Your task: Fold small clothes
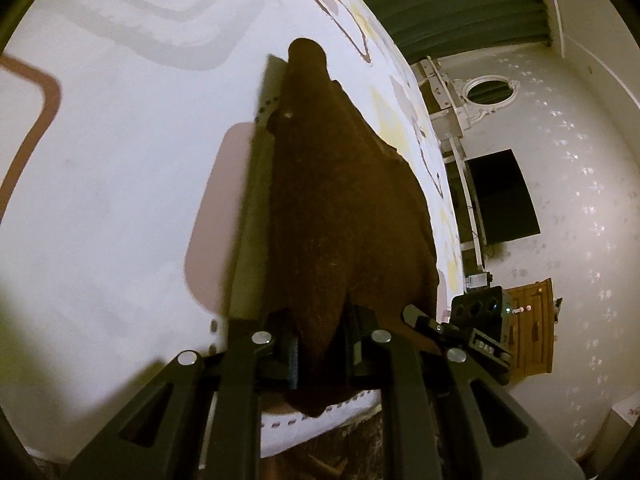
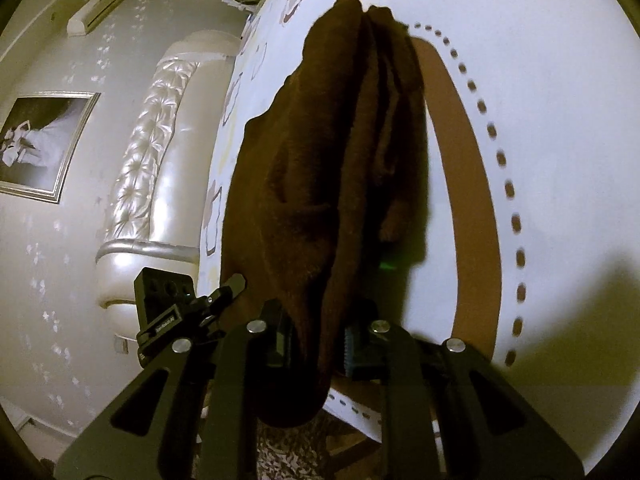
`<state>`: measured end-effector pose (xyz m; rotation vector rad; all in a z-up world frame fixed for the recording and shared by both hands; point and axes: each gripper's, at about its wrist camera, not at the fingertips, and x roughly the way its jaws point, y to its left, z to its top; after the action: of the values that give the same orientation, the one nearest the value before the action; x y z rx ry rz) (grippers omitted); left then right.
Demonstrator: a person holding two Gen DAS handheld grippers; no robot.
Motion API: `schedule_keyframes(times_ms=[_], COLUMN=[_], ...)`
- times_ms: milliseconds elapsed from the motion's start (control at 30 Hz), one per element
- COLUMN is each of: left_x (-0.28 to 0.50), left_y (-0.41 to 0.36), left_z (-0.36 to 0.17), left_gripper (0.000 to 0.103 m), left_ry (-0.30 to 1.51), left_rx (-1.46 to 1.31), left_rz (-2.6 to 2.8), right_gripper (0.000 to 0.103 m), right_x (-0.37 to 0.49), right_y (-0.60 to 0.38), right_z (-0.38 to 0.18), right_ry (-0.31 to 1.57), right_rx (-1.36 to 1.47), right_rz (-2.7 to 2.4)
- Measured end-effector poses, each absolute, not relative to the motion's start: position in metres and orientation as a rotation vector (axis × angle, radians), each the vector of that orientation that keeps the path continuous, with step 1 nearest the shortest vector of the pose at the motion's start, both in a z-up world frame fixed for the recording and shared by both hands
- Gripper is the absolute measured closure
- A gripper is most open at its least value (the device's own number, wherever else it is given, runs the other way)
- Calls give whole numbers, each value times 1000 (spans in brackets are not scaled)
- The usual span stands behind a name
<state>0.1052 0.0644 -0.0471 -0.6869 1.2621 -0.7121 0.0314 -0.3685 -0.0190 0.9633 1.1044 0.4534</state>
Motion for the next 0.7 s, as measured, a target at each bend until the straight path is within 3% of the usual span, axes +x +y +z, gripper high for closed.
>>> schedule_keyframes(times_ms=[200, 300, 367, 433, 700], left_x=[107, 106, 105, 109, 133], left_y=[64, 67, 71, 75, 73], left_z=[-54, -48, -44, -40, -51], left_gripper=[83, 71, 56, 50, 49], left_ry=[1245, 1213, 1188, 1166, 1187], left_rx=[-686, -649, -637, -640, -648], left_rz=[-756, -767, -782, -778, -738], right_gripper=[81, 72, 63, 59, 50], right_x=[28, 26, 25, 27, 41], right_y=[-371, -375, -382, -387, -389], right_z=[-22, -17, -12, -9, -6], right_ry=[1099, 1085, 1065, 1052, 1103], right_rx=[941, 939, 922, 915, 876], right_rz=[451, 440, 418, 407, 424])
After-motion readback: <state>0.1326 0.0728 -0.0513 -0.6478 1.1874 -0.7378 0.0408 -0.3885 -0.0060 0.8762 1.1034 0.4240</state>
